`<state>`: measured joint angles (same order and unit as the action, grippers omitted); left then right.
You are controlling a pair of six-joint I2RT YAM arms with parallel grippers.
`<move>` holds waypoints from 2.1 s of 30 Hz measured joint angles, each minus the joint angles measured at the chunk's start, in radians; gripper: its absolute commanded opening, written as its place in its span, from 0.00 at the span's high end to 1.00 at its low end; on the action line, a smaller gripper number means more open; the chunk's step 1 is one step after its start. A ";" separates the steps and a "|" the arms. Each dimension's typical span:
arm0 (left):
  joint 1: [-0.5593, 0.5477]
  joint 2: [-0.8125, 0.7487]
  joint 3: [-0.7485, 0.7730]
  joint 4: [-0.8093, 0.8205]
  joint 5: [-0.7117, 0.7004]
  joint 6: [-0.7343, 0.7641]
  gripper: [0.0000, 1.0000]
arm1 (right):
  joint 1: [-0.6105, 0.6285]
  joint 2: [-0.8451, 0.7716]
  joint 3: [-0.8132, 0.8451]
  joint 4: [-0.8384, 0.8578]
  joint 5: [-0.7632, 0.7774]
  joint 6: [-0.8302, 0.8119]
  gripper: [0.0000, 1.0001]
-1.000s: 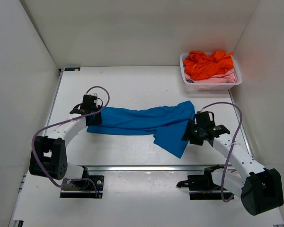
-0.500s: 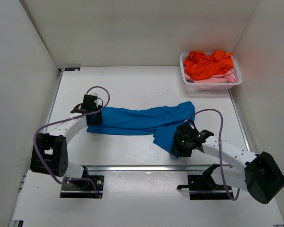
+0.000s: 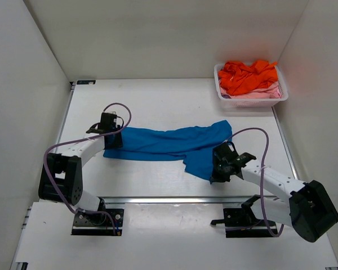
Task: Fold and stack the t-shirts
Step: Flatten out the tshirt
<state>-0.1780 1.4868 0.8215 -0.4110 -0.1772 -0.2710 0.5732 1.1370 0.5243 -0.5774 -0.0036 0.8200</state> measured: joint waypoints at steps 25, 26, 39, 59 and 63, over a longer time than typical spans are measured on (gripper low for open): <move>-0.029 0.110 0.052 0.022 -0.093 -0.062 1.00 | -0.031 -0.007 0.061 -0.026 0.016 -0.112 0.99; -0.031 0.094 0.056 0.013 -0.098 -0.062 1.00 | -0.034 -0.009 0.072 -0.031 0.019 -0.124 1.00; -0.031 -0.327 0.367 -0.085 -0.121 -0.085 1.00 | -0.153 -0.175 0.537 -0.132 0.080 -0.359 1.00; -0.177 -0.765 0.645 -0.443 -0.098 -0.125 1.00 | -0.658 -0.462 1.120 -0.287 -0.321 -0.612 1.00; -0.177 -0.775 0.684 -0.451 -0.095 -0.148 1.00 | -0.686 -0.391 1.232 -0.272 -0.408 -0.608 1.00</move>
<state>-0.3550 0.7120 1.5055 -0.8616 -0.2718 -0.4187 -0.1127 0.7460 1.7565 -0.8490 -0.4114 0.2119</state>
